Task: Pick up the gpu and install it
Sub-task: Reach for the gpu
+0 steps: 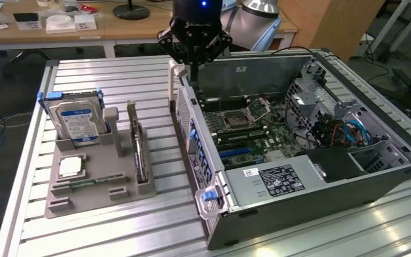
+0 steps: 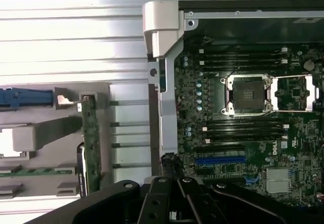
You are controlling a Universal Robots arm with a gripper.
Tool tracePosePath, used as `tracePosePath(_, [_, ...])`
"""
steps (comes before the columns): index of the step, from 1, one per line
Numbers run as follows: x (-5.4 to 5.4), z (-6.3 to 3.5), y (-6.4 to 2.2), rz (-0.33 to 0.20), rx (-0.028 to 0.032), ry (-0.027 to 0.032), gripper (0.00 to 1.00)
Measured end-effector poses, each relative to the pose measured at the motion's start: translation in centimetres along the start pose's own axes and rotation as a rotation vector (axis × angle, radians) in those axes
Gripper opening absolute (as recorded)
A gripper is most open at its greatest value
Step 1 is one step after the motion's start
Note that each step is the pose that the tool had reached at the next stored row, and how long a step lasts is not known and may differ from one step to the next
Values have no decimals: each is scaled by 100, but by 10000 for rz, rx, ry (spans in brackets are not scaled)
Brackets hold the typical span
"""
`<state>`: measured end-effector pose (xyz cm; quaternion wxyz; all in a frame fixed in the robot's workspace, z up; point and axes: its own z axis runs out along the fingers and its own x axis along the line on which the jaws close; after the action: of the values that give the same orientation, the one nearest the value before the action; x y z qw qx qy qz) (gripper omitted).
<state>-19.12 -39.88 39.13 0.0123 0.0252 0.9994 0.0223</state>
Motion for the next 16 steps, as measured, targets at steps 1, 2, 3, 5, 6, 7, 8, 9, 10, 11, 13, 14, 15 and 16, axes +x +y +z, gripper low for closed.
tracePosePath(1, [5, 2, -1, -117, -2, 6, 11])
tracePosePath(2, [6, 5, -1, -255, -5, 13, 11])
tracePosePath(3, [10, 9, -2, -390, -8, 18, 11])
tracePosePath(5, [37, 16, -4, -551, -11, 25, 11])
tracePosePath(6, [63, 18, -6, -577, -13, 27, 11])
tracePosePath(7, [89, 19, -9, -598, -13, 28, 11])
tracePosePath(8, [116, 19, -11, -619, -13, 29, 11])
tracePosePath(9, [143, 20, -14, -641, -15, 29, 11])
tracePosePath(10, [170, 20, -16, -663, -15, 30, 11])
tracePosePath(11, [197, 20, -19, -684, -15, 32, 11])
tracePosePath(13, [255, 21, -27, -719, -17, 33, 11])
tracePosePath(14, [285, 21, -31, -734, -16, 34, 11])
tracePosePath(15, [319, 21, -35, -746, -17, 34, 11])
tracePosePath(16, [354, 20, -39, -757, -17, 35, 11])
